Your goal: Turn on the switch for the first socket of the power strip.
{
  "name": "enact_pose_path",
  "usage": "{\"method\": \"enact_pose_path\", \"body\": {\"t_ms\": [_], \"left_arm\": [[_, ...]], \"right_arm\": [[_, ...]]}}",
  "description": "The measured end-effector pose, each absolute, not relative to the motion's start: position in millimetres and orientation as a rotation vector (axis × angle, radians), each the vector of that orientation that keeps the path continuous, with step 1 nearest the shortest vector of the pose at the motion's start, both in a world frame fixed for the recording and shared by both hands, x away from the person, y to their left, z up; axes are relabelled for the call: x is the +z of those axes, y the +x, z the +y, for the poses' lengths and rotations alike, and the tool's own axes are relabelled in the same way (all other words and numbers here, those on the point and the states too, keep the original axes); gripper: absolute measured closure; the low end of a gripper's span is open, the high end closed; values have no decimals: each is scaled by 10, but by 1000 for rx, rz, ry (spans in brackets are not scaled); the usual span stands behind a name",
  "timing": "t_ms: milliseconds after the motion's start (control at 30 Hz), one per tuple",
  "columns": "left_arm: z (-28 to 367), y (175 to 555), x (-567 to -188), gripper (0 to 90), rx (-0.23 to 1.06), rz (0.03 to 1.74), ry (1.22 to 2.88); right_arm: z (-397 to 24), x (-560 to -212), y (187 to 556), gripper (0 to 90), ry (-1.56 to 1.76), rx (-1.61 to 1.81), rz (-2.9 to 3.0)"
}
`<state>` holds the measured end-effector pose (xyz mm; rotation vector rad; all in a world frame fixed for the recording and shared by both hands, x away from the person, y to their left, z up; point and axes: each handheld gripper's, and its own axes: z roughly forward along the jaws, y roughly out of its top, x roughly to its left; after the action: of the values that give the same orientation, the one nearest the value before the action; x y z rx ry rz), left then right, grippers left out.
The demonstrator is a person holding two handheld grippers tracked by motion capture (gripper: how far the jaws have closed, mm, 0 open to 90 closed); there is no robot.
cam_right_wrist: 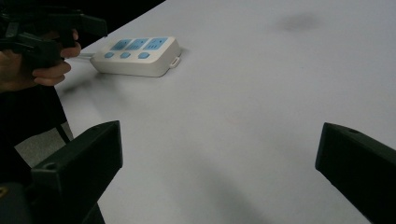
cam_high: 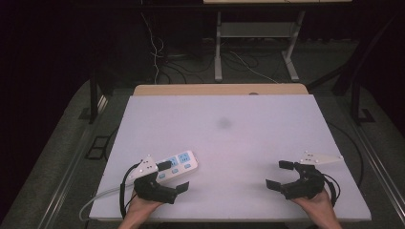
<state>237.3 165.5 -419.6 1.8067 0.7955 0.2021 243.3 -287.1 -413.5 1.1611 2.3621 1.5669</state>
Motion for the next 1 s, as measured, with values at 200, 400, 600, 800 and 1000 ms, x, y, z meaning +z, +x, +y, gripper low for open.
{"method": "enact_pose_path", "body": {"t_ms": [200, 400, 600, 800, 1000], "left_arm": [[1670, 2373, -4190, 0, 196, 797, 1798], [1685, 2378, -4186, 0, 192, 800, 1788], [1687, 2379, -4184, 0, 187, 801, 1782], [1684, 2374, -4162, 0, 176, 799, 1789], [1701, 2356, -4113, 0, 178, 795, 1780]], "right_arm": [[-2889, -4143, 2429, 2, 1168, 1572, 2358], [-2890, -4152, 2434, 2, 1171, 1565, 2361], [-2886, -4153, 2426, 2, 1166, 1562, 2367], [-2867, -4165, 2429, 2, 1159, 1551, 2383], [-2865, -4170, 2426, 3, 1154, 1542, 2389]]}}
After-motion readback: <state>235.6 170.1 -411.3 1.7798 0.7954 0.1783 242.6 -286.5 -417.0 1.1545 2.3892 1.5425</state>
